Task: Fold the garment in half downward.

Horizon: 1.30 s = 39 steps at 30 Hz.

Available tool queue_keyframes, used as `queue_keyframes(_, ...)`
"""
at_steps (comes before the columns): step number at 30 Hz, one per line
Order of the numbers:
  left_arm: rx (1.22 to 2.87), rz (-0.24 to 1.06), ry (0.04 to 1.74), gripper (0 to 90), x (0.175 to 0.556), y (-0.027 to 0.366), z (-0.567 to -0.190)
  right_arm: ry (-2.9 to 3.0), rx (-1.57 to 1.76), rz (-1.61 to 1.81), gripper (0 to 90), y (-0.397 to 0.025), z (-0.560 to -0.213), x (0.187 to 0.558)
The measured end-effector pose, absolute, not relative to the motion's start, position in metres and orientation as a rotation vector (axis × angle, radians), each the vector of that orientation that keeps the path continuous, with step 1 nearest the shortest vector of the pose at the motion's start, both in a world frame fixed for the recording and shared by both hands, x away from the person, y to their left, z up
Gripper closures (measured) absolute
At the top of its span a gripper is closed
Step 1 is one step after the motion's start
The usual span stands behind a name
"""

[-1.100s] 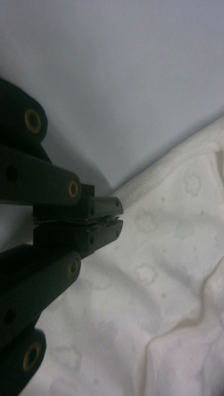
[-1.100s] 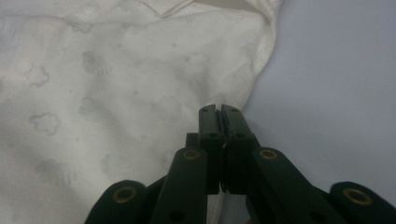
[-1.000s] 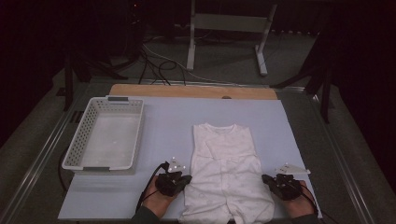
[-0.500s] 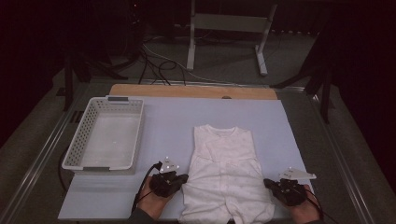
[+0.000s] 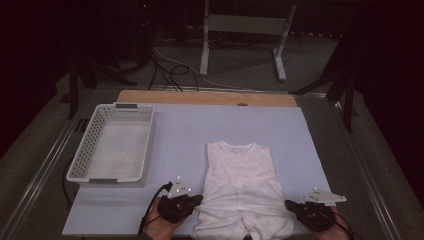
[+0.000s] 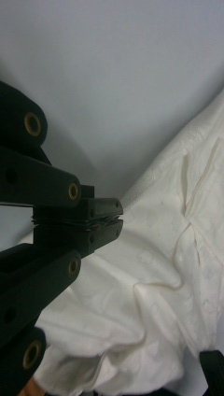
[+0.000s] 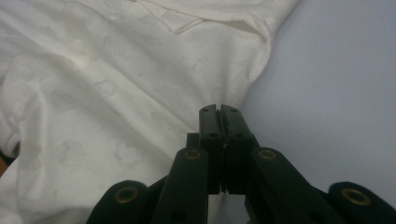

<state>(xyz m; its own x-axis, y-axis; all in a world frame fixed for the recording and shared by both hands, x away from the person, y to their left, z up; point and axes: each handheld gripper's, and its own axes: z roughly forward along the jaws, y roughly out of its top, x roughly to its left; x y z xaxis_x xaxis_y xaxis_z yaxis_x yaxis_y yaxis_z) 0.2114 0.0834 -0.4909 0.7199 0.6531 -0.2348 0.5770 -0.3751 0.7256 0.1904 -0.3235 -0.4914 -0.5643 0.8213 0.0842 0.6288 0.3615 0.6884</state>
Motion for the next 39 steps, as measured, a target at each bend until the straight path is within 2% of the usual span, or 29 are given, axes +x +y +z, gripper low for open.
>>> queue_keyframes(5,2.063,0.116,0.909,87.5,0.209,0.083,-0.487,2.341,1.298,1.03,87.5,-0.326,-0.491,0.185)
queue_keyframes(6,2.053,0.117,0.907,81.0,0.211,0.084,-0.487,2.33,1.297,1.045,81.0,-0.327,-0.49,0.187)
queue_keyframes(8,2.024,0.113,0.919,67.6,0.216,0.085,-0.484,2.31,1.329,1.083,60.4,-0.329,-0.49,0.192)
queue_keyframes(11,1.989,0.108,0.908,56.8,0.225,0.088,-0.48,2.282,1.341,1.154,42.2,-0.332,-0.486,0.202)
queue_keyframes(12,1.987,0.119,0.907,53.2,0.227,0.088,-0.478,2.266,1.352,1.184,37.9,-0.331,-0.484,0.206)
queue_keyframes(13,1.987,0.119,0.907,50.5,0.227,0.088,-0.478,2.266,1.352,1.184,37.9,-0.331,-0.484,0.206)
queue_keyframes(14,1.969,0.134,0.898,50.5,0.233,0.09,-0.475,2.266,1.344,1.188,33.6,-0.332,-0.483,0.21)
queue_keyframes(15,1.968,0.149,0.902,41.7,0.235,0.09,-0.473,2.244,1.345,1.216,30.0,-0.331,-0.479,0.218)
queue_keyframes(17,1.944,0.166,0.905,32.7,0.242,0.091,-0.47,2.239,1.317,1.224,25.5,-0.33,-0.475,0.225)
queue_keyframes(18,1.925,0.172,0.912,31.0,0.246,0.092,-0.468,2.23,1.315,1.216,23.1,-0.329,-0.472,0.23)
queue_keyframes(19,1.92,0.189,0.918,24.7,0.25,0.092,-0.466,2.219,1.311,1.223,20.2,-0.327,-0.469,0.235)
queue_keyframes(21,1.917,0.188,0.915,16.7,0.257,0.092,-0.464,2.202,1.309,1.225,18.1,-0.326,-0.465,0.242)
queue_keyframes(28,1.894,0.19,0.87,1.9,0.281,0.09,-0.459,2.178,1.289,1.239,14.2,-0.321,-0.453,0.272)
queue_keyframes(39,1.908,0.211,0.839,0.2,0.315,0.074,-0.462,2.18,1.277,1.215,14.3,-0.311,-0.459,0.312)
